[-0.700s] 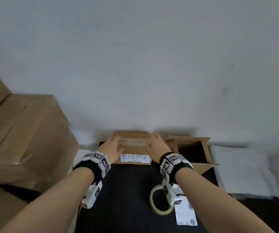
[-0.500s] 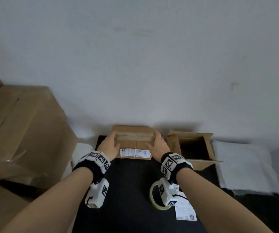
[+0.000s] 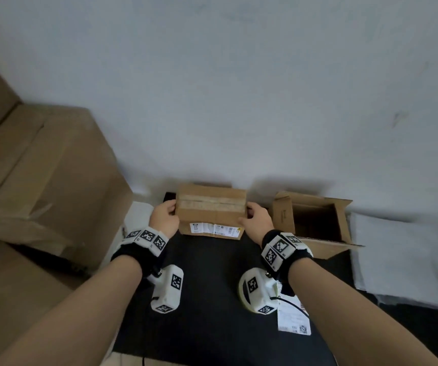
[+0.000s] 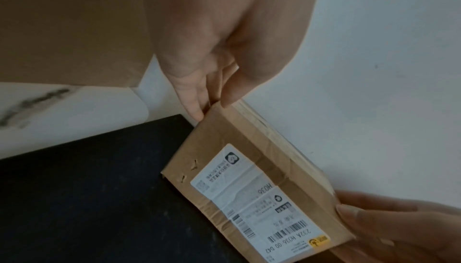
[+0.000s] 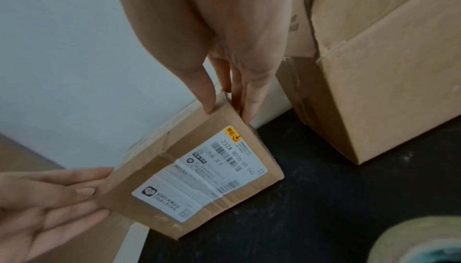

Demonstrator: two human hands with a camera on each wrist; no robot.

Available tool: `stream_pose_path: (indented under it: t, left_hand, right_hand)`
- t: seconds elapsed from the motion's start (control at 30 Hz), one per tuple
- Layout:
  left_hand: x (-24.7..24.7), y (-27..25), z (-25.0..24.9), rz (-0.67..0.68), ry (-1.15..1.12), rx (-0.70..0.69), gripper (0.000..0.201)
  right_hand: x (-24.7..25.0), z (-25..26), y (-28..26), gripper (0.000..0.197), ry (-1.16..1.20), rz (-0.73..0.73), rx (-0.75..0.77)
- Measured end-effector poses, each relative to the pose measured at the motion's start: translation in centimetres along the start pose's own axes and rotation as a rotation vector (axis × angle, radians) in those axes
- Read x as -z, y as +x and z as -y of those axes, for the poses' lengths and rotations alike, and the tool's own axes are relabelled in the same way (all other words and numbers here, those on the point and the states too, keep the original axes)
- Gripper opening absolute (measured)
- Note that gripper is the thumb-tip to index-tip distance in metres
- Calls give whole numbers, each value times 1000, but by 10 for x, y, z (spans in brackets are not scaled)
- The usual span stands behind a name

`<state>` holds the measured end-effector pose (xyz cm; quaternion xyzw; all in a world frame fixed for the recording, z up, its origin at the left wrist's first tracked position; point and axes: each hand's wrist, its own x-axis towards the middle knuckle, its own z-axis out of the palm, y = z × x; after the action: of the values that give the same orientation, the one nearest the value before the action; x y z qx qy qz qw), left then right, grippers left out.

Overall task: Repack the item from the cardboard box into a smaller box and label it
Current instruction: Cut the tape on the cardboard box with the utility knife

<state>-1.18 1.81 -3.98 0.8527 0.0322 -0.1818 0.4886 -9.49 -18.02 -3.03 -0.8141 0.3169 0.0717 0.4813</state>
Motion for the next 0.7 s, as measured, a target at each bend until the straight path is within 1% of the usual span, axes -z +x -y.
stream_pose_path:
  t: [0.1, 0.2, 0.37, 0.5, 0.7]
  left_hand:
    - [11, -15, 16, -76, -66, -4, 46]
    - [23, -31, 32, -100, -131, 2, 48]
    - [41, -62, 51, -52, -177, -14, 50]
    - [50, -84, 70, -26, -205, 26, 50]
    - [57, -111, 97, 0, -208, 51, 51]
  right_hand:
    - [-8, -3, -15, 50, 36, 1, 20]
    - [-16, -7, -37, 53, 85, 20, 6]
    - [-28, -18, -76, 55, 155, 49, -9]
    - [-38, -25, -102, 58, 132, 68, -42]
    - [-50, -36, -131, 54, 119, 76, -63]
